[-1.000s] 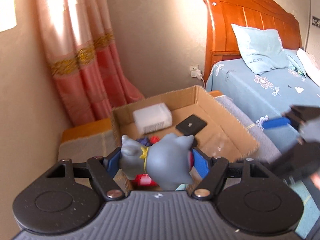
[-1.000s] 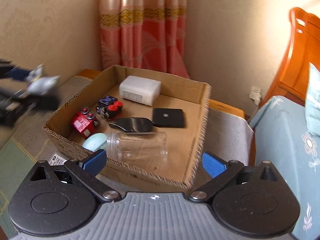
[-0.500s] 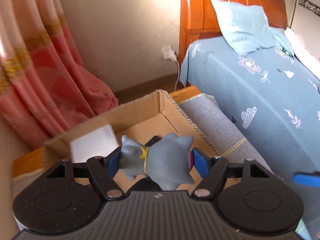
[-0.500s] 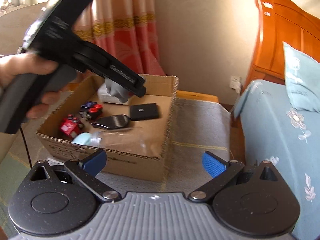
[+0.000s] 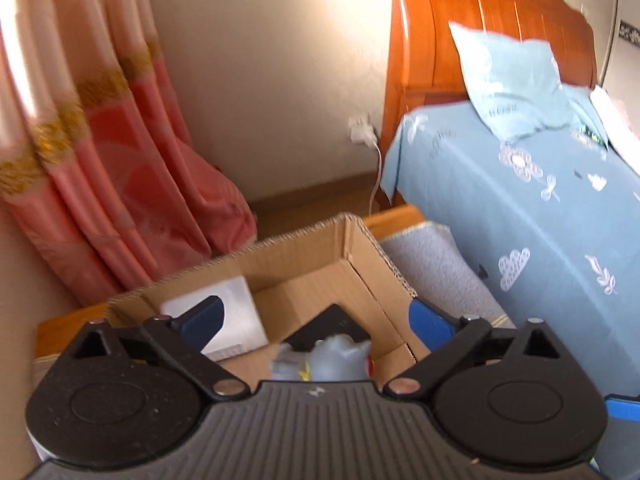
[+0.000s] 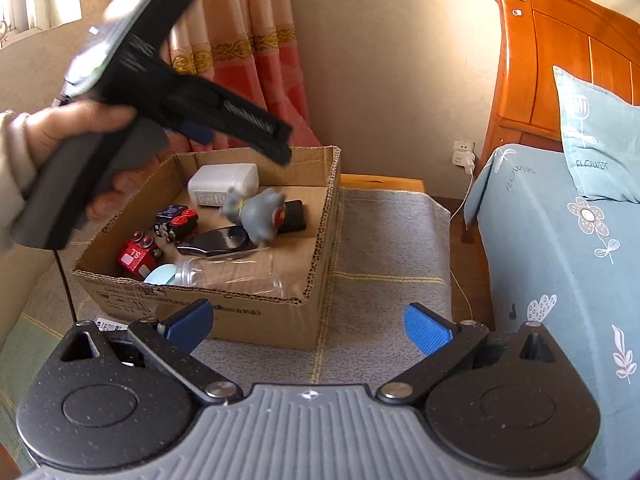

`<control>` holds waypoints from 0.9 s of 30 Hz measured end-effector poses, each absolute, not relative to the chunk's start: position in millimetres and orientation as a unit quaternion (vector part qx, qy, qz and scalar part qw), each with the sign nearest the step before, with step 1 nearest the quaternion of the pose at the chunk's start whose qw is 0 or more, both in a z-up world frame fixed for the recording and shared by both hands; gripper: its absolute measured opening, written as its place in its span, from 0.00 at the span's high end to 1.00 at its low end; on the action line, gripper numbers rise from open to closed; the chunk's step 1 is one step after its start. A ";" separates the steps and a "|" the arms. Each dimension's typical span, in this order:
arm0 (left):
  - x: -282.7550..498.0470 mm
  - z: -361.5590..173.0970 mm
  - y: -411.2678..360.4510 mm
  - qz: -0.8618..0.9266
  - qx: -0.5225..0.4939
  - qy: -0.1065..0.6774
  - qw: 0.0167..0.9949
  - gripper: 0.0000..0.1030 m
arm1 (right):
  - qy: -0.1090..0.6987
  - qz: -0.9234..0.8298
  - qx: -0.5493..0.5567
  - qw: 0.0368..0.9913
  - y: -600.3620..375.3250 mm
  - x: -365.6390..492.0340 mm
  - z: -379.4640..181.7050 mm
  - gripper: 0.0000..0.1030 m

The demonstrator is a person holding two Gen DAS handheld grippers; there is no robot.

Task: Organize rigid objects
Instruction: 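Lower the grey cat figurine into the box and open the left tool, then reach the right tool to the gold capsule bottle while the left tool approaches the card package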

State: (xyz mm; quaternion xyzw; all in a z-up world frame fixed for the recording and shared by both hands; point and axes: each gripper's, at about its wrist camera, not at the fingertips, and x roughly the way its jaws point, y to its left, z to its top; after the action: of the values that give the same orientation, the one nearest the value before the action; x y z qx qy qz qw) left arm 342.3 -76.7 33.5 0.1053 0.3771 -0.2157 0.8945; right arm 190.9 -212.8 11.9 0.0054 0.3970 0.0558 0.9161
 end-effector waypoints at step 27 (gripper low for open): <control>143.2 -17.1 79.6 -0.027 0.074 0.348 0.934 0.01 | 0.426 0.115 -0.066 0.895 -139.0 157.5 -9.8 0.00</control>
State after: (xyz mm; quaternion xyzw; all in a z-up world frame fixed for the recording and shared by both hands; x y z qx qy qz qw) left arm 143.2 79.6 -17.1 0.0739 0.3481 -0.0267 0.9341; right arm 157.5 -139.0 -9.8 -0.0662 0.4265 0.1152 0.8947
